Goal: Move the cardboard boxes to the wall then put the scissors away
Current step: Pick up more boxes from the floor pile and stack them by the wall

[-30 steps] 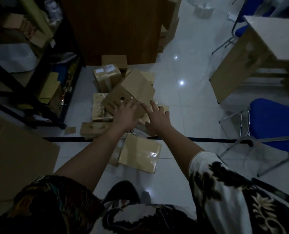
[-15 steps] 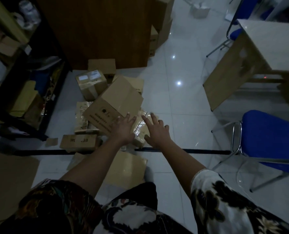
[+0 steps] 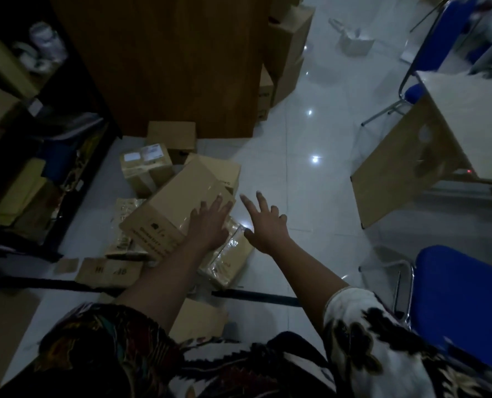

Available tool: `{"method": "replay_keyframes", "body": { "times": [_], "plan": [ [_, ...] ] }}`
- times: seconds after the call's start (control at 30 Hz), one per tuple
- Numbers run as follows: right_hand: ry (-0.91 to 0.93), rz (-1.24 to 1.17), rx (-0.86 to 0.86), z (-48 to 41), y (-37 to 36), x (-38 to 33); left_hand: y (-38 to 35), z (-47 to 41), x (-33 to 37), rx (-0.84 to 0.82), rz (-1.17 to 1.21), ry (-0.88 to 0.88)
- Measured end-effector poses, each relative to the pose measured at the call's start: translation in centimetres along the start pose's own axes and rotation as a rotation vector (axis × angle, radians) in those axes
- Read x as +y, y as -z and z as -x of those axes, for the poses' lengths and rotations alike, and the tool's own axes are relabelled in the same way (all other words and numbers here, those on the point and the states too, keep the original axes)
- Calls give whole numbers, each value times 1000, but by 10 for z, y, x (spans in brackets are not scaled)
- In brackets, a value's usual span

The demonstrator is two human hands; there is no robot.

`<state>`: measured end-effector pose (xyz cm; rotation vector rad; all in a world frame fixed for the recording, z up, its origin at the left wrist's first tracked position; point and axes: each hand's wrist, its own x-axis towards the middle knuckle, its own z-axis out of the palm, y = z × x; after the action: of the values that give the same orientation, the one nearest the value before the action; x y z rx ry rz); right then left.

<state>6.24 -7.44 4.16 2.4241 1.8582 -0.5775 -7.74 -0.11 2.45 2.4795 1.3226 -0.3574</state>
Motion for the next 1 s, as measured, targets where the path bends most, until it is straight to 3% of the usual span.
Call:
{"method": "replay_keyframes", "body": {
  "times": [0.27,0.67,1.0],
  "plan": [
    [95,-15,-39,-67,10,33,10,-48,16,-18,-65,120],
    [434,102,-116,-195,86,109,47,-130,66,61,29,504],
    [664,194,-168,-282,92,103,60,-168,68,72,110,714]
  ]
}}
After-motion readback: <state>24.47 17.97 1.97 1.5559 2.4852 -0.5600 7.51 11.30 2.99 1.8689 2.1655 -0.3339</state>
